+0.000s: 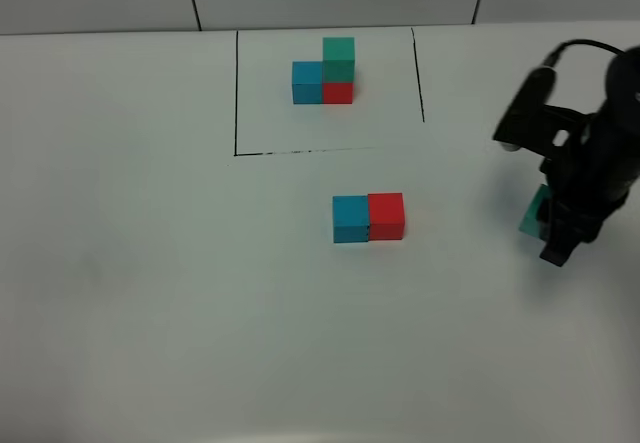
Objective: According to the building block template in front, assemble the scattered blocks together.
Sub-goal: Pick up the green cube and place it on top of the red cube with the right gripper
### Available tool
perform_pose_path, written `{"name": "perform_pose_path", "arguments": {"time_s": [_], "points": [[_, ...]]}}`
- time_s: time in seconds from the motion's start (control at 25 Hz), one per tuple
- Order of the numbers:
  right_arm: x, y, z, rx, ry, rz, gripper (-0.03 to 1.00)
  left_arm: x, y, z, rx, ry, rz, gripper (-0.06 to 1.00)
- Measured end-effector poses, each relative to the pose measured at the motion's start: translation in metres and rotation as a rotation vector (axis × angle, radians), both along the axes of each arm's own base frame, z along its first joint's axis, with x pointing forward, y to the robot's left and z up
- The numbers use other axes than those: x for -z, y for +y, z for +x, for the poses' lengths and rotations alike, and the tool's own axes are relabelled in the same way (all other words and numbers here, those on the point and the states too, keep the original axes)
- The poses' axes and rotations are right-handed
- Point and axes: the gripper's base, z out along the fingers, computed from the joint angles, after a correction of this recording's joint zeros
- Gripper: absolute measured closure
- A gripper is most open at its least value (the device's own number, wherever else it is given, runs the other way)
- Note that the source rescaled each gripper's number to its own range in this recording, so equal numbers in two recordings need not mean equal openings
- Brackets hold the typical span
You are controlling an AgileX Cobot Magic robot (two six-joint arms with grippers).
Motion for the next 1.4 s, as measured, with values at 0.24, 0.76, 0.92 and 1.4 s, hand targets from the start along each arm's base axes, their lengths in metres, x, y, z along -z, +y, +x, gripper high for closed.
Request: {"name": "perform_pose_path", "arguments": {"time_s": [0.24, 0.76, 0.92, 1.4], "points": [[-0.012, 0.068, 0.022, -0.374, 0.044, -0.068, 0.96, 0.000, 0.000, 0.000, 0.000, 0.000, 0.000, 0.06], [0.008, 0.115, 0.031, -0.517, 0.054, -0.073, 0.96, 0.000, 0.000, 0.000, 0.000, 0.000, 0.000, 0.06], [0.009, 0.118, 0.033, -0.503, 0.031, -0.054, 0.96, 0.000, 0.000, 0.000, 0.000, 0.000, 0.000, 0.06], [0.012, 0.132, 0.050, -0.431, 0.134, 0.001, 0.96, 0.000, 0.000, 0.000, 0.000, 0.000, 0.000, 0.06]]}}
